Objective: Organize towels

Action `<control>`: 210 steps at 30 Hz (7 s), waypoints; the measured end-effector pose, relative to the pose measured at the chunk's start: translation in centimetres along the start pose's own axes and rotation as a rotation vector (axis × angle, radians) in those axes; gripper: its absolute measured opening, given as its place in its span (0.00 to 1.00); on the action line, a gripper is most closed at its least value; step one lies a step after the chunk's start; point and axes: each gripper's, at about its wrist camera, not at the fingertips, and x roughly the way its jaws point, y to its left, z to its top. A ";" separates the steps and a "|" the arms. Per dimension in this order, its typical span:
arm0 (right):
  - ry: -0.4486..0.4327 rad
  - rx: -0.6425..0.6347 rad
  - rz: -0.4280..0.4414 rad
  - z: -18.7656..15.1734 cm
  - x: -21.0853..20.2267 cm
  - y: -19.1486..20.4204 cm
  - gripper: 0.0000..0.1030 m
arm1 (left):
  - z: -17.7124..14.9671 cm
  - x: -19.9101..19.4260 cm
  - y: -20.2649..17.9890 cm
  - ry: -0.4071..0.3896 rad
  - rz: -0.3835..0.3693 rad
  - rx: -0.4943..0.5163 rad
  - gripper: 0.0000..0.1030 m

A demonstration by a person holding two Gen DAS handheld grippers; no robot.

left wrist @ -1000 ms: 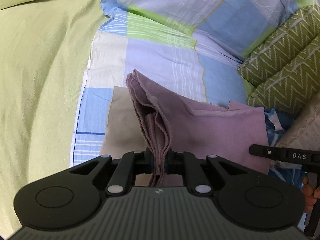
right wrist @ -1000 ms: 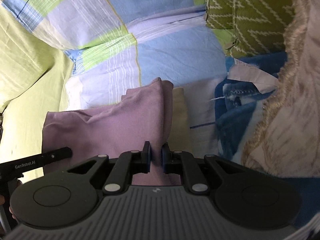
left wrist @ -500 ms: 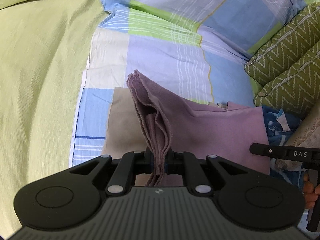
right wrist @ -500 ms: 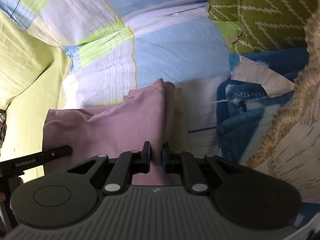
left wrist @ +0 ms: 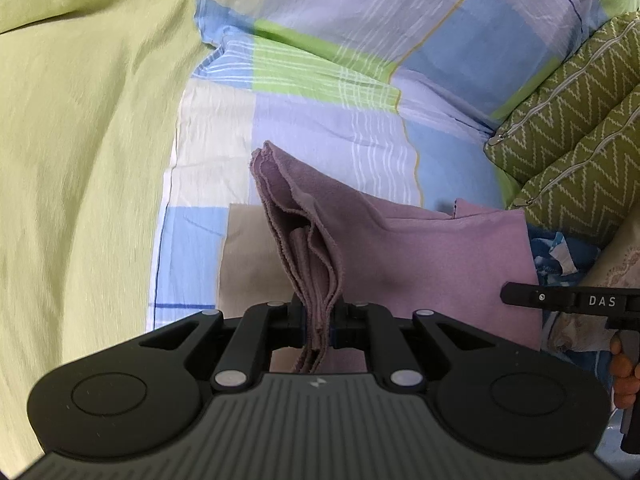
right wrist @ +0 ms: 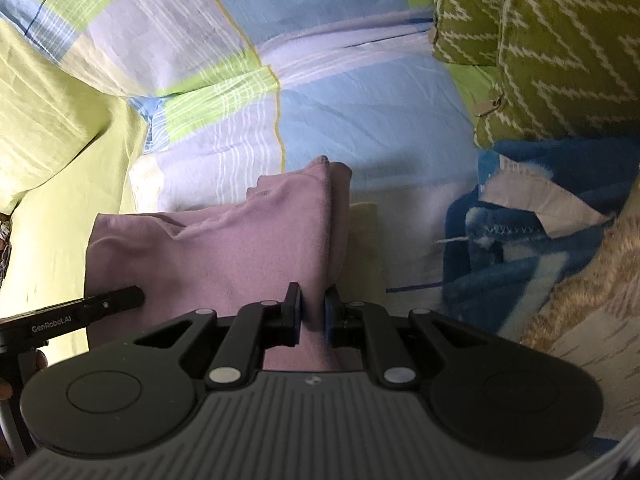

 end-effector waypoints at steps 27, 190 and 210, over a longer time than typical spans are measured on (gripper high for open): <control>0.013 -0.033 -0.030 -0.6 0.6 0.0 0.09 | -0.9 0.3 0.2 0.009 0.000 0.018 0.08; -0.446 -0.304 -0.236 -9.7 1.2 2.0 0.00 | -5.0 3.1 -3.5 -0.253 0.194 0.307 0.32; -0.451 -0.191 -0.194 -14.8 0.2 1.9 0.00 | -0.4 10.4 -15.0 -0.137 -0.146 0.693 0.23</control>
